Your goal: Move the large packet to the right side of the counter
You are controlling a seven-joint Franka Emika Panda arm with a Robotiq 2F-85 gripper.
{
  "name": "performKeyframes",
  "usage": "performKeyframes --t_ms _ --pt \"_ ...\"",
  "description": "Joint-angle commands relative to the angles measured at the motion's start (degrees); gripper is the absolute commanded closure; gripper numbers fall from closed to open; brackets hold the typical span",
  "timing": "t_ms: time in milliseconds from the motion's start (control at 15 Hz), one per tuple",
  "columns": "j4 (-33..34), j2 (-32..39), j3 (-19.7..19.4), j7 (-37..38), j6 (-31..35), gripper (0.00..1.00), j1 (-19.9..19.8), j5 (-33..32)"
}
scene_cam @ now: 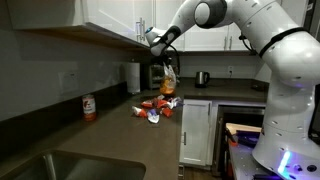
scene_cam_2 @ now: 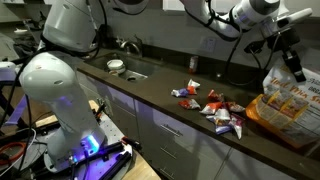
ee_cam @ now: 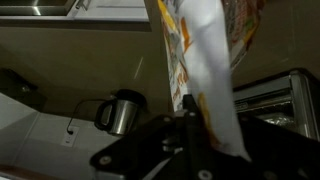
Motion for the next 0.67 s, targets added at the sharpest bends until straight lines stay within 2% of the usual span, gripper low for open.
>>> performKeyframes --t_ms 0,600 --pt "-0.34 -0.15 0.06 -0.03 0.23 0.97 -0.29 0.25" --pt "-0.44 0.21 -0.16 0.03 0.0 0.97 -0.46 0.0"
